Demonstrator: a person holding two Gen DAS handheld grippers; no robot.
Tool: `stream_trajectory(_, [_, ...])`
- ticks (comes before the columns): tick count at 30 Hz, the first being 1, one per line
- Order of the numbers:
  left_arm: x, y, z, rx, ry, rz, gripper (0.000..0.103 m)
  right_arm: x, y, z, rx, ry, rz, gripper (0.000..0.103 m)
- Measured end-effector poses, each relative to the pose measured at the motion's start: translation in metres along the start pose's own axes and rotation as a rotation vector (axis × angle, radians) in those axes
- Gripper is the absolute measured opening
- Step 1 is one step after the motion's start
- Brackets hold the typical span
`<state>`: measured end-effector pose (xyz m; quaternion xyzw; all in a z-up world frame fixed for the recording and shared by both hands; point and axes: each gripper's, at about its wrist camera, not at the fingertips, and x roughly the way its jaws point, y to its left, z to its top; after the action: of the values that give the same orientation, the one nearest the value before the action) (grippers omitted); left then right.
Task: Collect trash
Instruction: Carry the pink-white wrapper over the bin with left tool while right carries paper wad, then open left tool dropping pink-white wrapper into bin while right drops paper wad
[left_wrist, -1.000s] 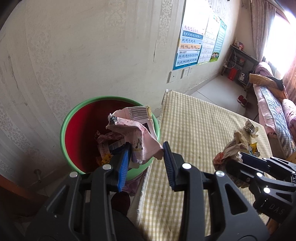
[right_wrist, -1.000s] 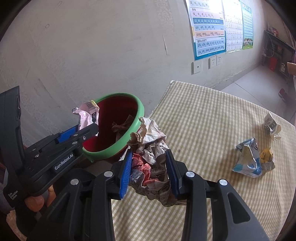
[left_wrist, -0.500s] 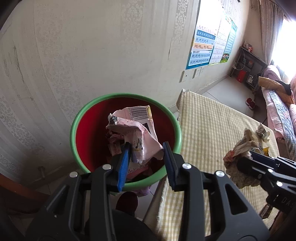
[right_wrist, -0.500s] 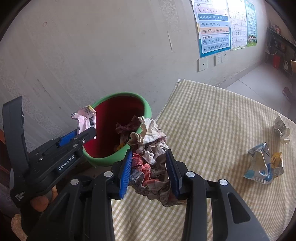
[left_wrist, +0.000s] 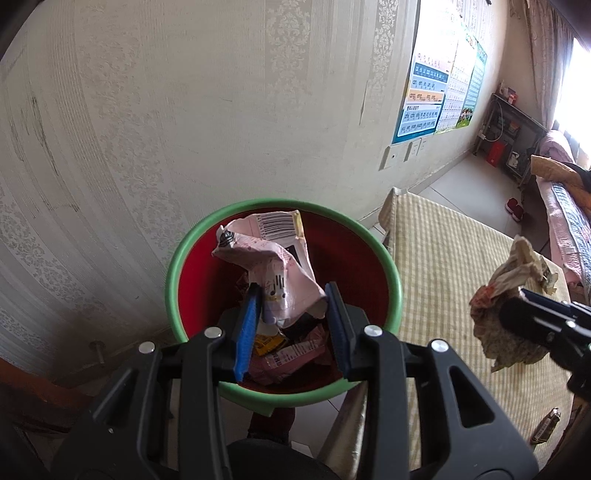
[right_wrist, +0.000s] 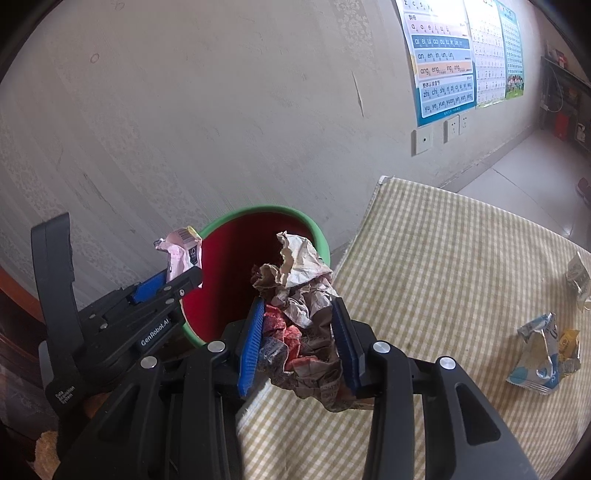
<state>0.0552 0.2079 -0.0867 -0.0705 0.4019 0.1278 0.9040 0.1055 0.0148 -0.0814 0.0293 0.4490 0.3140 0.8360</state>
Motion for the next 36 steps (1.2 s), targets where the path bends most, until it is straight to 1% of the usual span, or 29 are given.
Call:
stream_trajectory(8, [0.014,0.012,0.003,-0.021,0.03,-0.004,0.034,0.025,0.0,0.014,0.054,0.027,0.044,0.038])
stream_trajectory(13, [0.029,0.024,0.01,-0.076,0.056,-0.016,0.034,0.039,0.003,0.032,0.076,0.023,0.059,0.038])
stream_trajectory(19, [0.04,0.033,0.015,-0.09,0.064,0.017,0.034,0.054,0.006,0.05,0.098,0.017,0.07,0.038])
stream_trajectory(27, [0.051,0.043,0.014,-0.106,0.076,0.034,0.034,0.069,0.012,0.053,0.092,0.042,0.075,0.038])
stream_trajectory(36, [0.061,0.045,0.018,-0.118,0.086,0.027,0.034,0.079,0.014,0.055,0.09,0.056,0.072,0.038])
